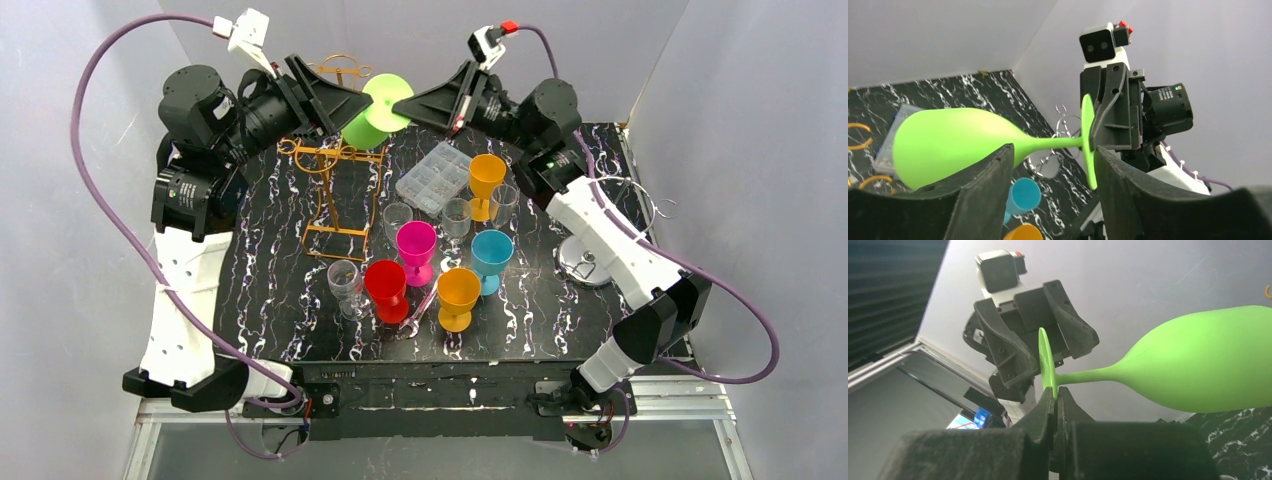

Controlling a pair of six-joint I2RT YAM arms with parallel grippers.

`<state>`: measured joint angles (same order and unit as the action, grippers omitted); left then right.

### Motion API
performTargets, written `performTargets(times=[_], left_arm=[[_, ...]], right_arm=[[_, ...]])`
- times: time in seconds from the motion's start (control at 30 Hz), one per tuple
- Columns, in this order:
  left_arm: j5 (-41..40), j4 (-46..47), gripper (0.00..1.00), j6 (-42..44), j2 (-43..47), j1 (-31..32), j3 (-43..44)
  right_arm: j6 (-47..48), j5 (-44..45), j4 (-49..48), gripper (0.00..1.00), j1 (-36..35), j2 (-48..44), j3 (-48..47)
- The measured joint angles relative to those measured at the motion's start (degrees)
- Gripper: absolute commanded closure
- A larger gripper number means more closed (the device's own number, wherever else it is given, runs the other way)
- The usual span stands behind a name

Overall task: Take the wine glass off the wine glass rack
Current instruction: Place the wine glass at the center of the board.

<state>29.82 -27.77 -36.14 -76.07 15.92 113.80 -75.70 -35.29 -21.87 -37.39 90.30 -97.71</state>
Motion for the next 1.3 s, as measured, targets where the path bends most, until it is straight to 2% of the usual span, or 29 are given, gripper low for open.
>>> performTargets(times=[0.13, 0.17, 0.2, 0.37, 0.67, 0.83, 1.3], left_arm=[[0.7, -1.6, 0.22, 0.8, -2.8, -0.3, 5.3], [1.4, -1.6, 0.13, 0.8, -3.6, -0.5, 6.4], [2.4, -1.4, 0.10, 0.7, -4.2, -0.8, 7.2], [8.8, 2.4, 0.10, -2.3, -6.1, -4.2, 6.8], [20.4, 20.7, 0.22, -16.5, -7.5, -11.7, -0.6], [24.8, 26.9, 0.35, -21.3, -9.3, -12.0, -0.6], [30.3, 36.7, 0.47, -29.0, -11.0, -10.6, -0.2]], right_arm=[[-7.2, -0.7, -5.6, 0.99, 3.9, 0.1, 0.0], [-9.3, -0.9, -7.0, 0.99, 5.0, 0.2, -0.1], [-10.9, -0.9, -8.3, 0.99, 5.8, 0.2, -0.1], [-21.6, -1.1, -17.7, 0.99, 10.3, 0.9, -0.1], [-34.4, -0.9, -29.2, 0.99, 14.9, 1.1, -0.1], [-38.0, -0.7, -32.2, 0.99, 14.9, 1.1, -0.1], [-41.5, -0.1, -34.2, 0.99, 14.9, 1.0, -0.8]])
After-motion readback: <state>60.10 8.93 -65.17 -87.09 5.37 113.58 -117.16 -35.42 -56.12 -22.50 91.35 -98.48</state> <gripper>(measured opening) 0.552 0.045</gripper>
